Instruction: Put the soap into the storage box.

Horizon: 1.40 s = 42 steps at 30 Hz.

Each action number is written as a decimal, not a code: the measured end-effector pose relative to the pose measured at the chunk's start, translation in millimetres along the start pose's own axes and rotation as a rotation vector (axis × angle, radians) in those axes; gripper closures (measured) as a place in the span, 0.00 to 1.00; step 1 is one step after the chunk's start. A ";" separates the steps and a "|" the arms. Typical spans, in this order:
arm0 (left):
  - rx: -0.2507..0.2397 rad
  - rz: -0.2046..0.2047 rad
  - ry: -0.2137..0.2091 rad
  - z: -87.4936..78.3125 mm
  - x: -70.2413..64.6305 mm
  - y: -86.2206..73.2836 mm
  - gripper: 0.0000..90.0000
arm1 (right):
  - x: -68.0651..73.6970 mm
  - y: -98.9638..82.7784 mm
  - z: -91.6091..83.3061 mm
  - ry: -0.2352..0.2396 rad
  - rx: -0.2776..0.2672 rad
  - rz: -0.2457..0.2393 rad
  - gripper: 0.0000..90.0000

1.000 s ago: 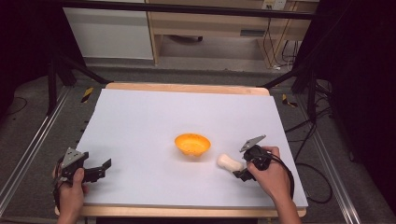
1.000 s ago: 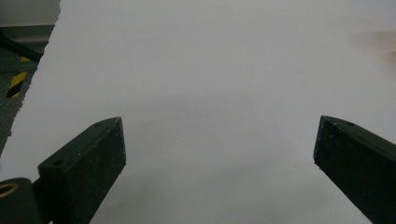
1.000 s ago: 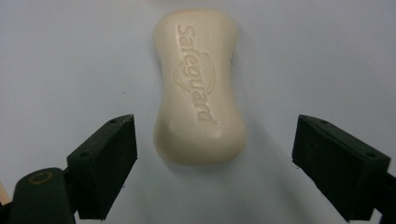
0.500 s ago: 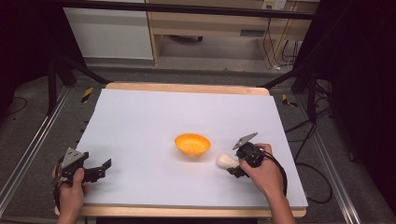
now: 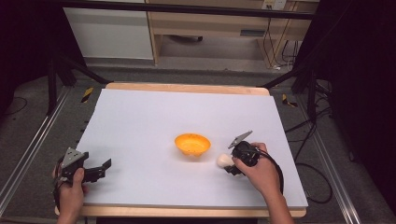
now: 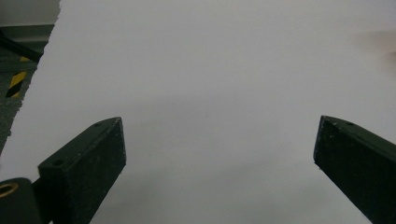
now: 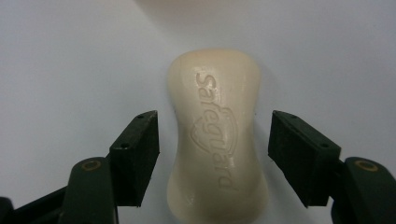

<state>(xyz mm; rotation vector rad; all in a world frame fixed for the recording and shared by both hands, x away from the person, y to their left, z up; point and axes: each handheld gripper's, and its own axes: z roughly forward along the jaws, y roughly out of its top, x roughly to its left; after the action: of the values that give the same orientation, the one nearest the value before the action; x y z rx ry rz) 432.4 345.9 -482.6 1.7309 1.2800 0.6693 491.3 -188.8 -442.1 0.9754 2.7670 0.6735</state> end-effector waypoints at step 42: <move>0.010 0.002 -0.001 1.0 0.3 0.5 0.02 | 1.1 -3.9 13.9 -0.013 0.042 -0.052 0.51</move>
<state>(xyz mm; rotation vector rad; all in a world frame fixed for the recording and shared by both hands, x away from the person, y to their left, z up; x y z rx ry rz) 433.5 345.8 -482.7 1.7412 1.2833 0.6645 491.9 -185.7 -456.2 0.9090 2.7948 0.6022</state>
